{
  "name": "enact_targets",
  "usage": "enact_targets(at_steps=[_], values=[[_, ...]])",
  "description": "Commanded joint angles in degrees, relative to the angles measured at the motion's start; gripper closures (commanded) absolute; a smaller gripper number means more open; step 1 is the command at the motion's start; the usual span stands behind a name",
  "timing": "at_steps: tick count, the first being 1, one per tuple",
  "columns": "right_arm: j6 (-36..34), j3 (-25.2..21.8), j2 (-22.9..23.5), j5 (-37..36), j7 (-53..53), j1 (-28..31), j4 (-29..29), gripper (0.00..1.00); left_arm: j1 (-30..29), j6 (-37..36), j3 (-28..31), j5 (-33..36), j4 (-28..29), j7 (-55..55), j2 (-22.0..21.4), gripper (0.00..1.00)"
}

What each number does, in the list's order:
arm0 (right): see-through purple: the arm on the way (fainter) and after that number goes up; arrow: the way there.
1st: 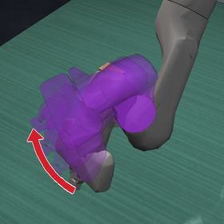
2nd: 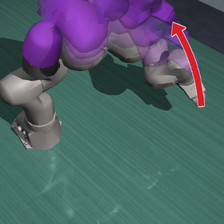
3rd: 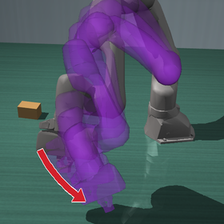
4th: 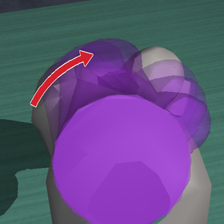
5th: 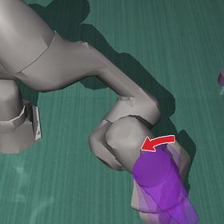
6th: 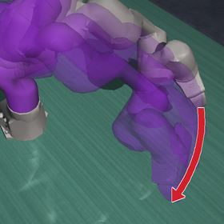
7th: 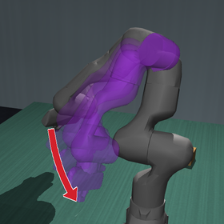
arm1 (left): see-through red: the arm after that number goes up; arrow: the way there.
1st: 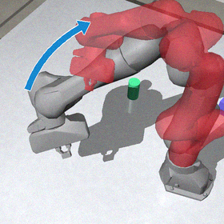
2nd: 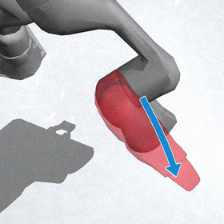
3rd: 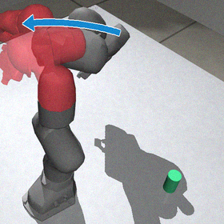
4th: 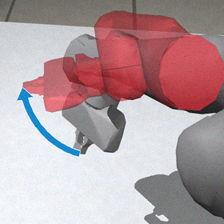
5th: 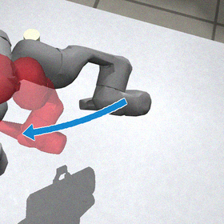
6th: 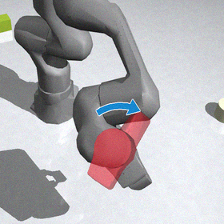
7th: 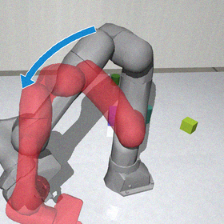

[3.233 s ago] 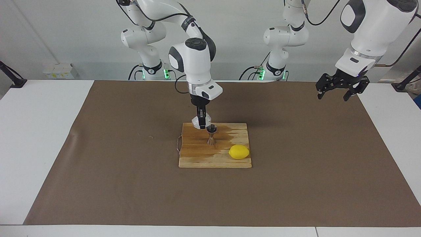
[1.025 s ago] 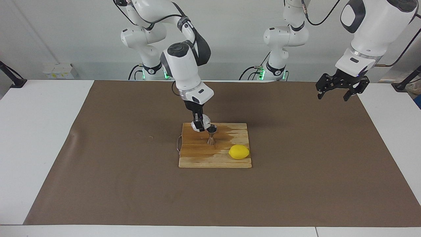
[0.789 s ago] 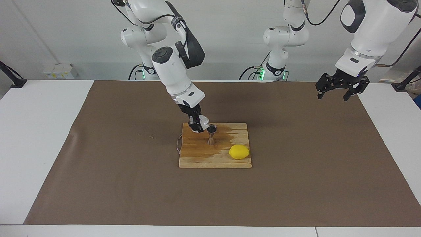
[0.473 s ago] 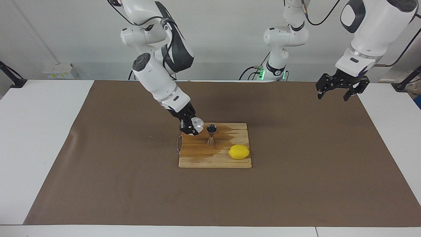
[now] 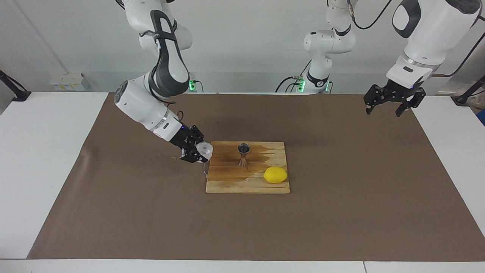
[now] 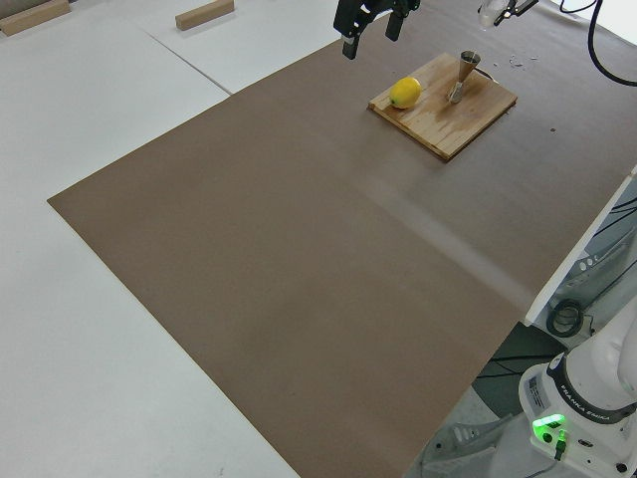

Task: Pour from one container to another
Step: 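Carry the white cup back and lower it beside the board, then open the right gripper and withdraw it from the white cup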

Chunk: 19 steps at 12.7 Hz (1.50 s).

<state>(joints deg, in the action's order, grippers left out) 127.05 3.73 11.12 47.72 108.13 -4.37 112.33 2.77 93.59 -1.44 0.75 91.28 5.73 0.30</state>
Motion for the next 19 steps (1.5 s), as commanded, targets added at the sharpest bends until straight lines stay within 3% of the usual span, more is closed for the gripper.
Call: enact_targets(at_steps=[1, 6, 11, 12, 13, 14, 17, 19], values=[[-2.85, 0.75, -0.48, 4.30, 8.56, 5.31, 3.49, 0.99, 0.57, -0.43, 0.56, 0.48, 1.09, -0.55, -1.18, 0.00], [-5.75, 0.75, -0.13, 7.56, 19.57, 12.17, 9.12, 0.98, 0.57, -0.43, 0.56, 0.48, 1.09, -0.55, -1.18, 0.00], [-8.66, 0.75, 6.10, 11.77, 29.22, 17.37, 10.27, 0.95, 0.57, -0.43, 0.47, 0.48, 1.09, -0.55, -1.18, 0.00], [-8.74, 0.66, 6.11, 11.87, 29.94, 17.55, 10.36, 0.91, 0.57, -0.43, 0.47, 0.48, 1.09, -0.55, -1.18, 0.00], [-8.75, 0.66, 6.11, 11.87, 30.12, 17.90, 10.36, 0.81, 0.57, -0.43, 0.56, 0.48, 1.09, -0.55, -1.18, 0.00], [-8.83, 0.66, 6.11, 11.78, 30.04, 17.90, 10.36, 0.04, 0.57, -0.43, 0.47, 0.48, 1.09, -0.55, -1.18, 0.00], [-8.48, 0.49, 5.15, 10.73, 26.71, 17.46, 10.19, 0.00, 0.57, -0.43, 0.47, 0.48, 1.09, -0.55, -1.18, 0.00], [-8.48, 0.40, 1.56, 6.36, 21.37, 16.94, 10.19, 0.00, 0.57, -0.43, 0.47, 0.48, 1.09, -0.55, -1.18, 0.00]])
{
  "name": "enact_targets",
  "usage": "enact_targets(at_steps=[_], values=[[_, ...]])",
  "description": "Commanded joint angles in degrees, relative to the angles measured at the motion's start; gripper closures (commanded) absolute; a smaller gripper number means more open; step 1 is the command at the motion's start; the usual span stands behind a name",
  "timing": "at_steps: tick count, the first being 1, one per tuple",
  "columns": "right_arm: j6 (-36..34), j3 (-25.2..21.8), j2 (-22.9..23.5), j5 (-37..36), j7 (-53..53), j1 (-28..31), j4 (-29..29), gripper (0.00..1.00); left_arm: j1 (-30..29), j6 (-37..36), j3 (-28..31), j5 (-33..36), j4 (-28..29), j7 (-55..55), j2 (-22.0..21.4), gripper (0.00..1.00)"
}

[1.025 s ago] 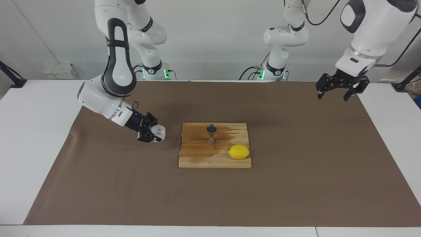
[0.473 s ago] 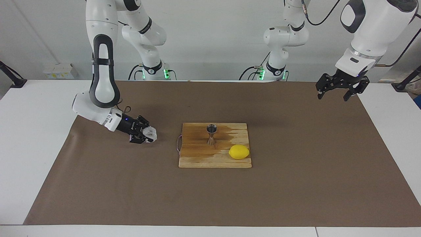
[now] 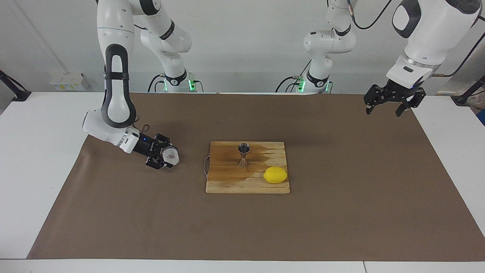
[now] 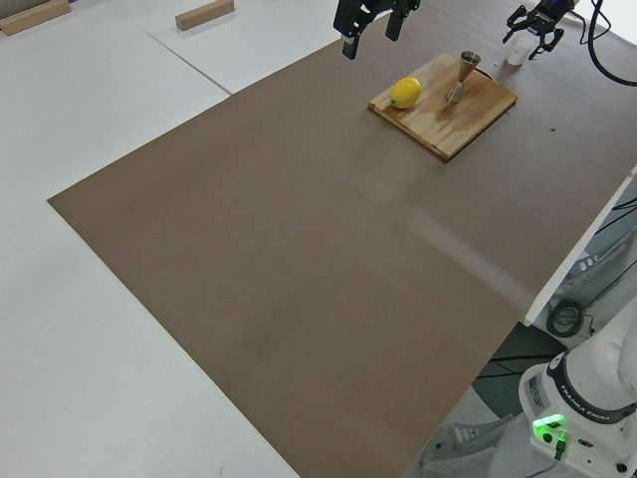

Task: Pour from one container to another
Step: 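Open the right gripper and withdraw it from the white cup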

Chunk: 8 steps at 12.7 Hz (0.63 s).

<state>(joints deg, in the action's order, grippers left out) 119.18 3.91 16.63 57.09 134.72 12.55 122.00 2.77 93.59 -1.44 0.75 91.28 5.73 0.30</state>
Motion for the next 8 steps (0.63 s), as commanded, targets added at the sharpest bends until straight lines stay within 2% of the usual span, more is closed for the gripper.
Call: enact_targets(at_steps=[1, 5, 8], values=[[-0.62, 0.30, -5.98, -6.52, -11.17, -0.51, 0.43, 0.00, 0.57, -0.43, 0.56, 0.48, 1.09, -0.55, -1.18, 0.00], [0.26, 0.30, -9.95, -17.33, -33.32, -5.34, -0.18, 0.00, 0.57, -0.43, 0.47, 0.48, 1.09, -0.63, -1.18, 0.00], [2.88, 0.39, -9.52, -30.59, -55.46, -8.16, -1.76, 0.00, 0.57, -0.43, 0.56, 0.48, 1.09, -0.55, -1.18, 0.00]])
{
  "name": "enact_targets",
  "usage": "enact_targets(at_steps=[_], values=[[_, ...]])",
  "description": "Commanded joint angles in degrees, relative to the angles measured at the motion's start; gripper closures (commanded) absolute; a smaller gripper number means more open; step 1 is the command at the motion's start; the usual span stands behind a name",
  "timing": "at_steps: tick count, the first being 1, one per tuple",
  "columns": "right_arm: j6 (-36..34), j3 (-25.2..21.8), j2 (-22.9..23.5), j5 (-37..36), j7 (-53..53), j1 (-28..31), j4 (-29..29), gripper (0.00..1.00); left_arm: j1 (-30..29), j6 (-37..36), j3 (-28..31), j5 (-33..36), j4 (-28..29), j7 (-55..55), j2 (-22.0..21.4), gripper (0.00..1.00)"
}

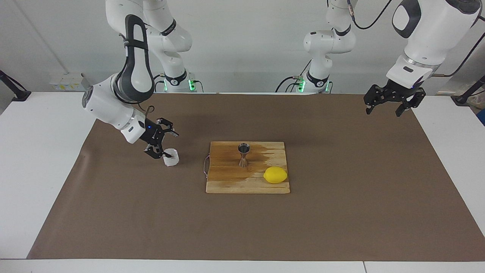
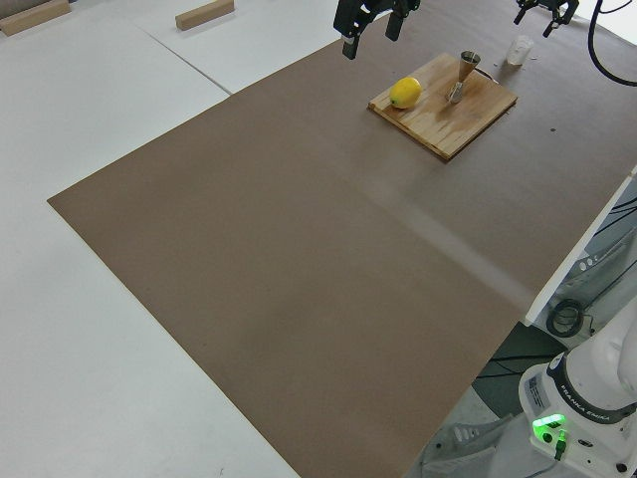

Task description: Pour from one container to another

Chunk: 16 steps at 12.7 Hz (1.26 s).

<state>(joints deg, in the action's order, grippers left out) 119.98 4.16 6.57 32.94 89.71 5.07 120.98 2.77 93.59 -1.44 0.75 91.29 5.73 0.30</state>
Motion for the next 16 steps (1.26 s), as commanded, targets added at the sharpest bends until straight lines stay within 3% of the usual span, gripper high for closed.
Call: enact_targets(at_steps=[1, 7, 11, 13, 16], values=[[3.06, 0.32, 0.55, -10.23, -15.74, -0.68, -0.83, 0.00, 0.57, -0.43, 0.47, 0.48, 1.09, -0.55, -1.18, 0.00], [-0.17, 0.15, 0.46, -26.86, -46.69, -2.17, -6.01, 0.00, 0.57, -0.43, 0.47, 0.48, 1.09, -0.63, -1.18, 0.00], [-8.43, -0.29, 0.11, -30.11, -68.82, -1.38, -11.28, 0.00, 0.57, -0.43, 0.47, 0.48, 1.09, -0.63, -1.18, 0.00], [-15.00, 0.06, -0.85, -35.82, -81.47, -2.08, -15.57, 0.00, 0.57, -0.43, 0.47, 0.48, 1.09, -0.55, -1.18, 0.00], [-22.75, 0.24, -4.10, -36.46, -90.05, -1.82, -21.39, 0.00, 0.57, -0.43, 0.56, 0.48, 1.09, -0.55, -1.18, 0.00]])
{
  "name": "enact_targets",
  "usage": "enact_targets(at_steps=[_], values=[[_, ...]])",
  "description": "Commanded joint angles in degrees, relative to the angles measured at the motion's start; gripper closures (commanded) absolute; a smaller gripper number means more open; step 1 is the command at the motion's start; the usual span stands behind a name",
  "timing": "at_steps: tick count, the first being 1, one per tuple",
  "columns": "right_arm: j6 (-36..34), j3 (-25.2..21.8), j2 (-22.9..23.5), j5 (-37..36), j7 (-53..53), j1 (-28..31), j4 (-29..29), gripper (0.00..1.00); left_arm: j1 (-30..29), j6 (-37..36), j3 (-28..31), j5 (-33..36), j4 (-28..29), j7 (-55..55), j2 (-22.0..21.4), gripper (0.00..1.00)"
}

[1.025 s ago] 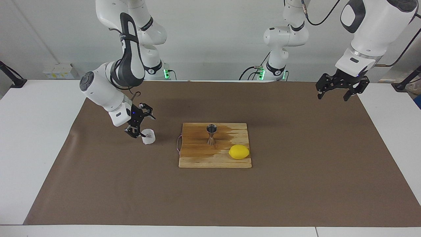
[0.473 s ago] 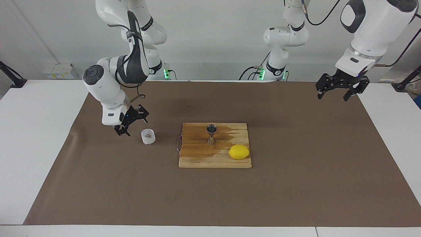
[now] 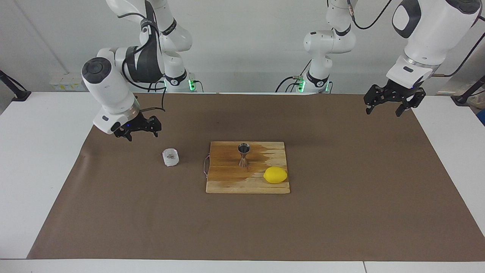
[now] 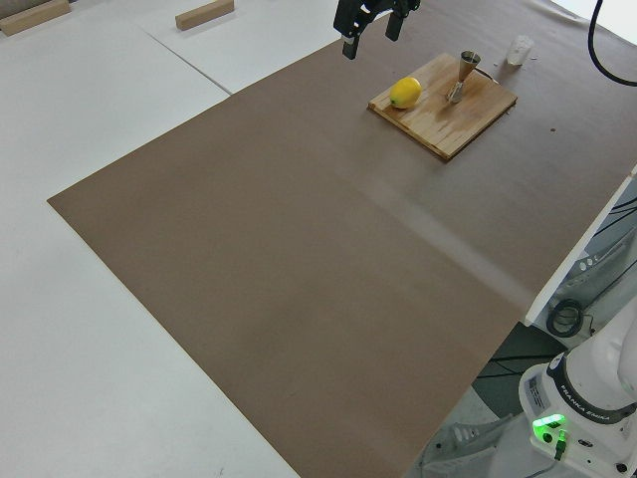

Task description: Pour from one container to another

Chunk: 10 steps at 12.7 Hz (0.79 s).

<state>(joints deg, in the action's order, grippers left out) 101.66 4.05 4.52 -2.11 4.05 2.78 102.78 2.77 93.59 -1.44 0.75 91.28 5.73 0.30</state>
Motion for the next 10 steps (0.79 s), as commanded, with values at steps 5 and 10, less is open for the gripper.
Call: enact_targets(at_steps=[5, 10], values=[[-8.50, 0.26, -6.36, -0.26, -8.97, 0.83, -4.43, 0.00, 0.66, -0.43, 0.47, 0.48, 1.09, -0.55, -1.18, 0.00], [-7.18, 0.34, -6.36, 0.78, -8.89, 0.30, -4.43, 0.00, 0.57, -0.51, 0.47, 0.48, 1.09, -0.55, -1.18, 0.00]])
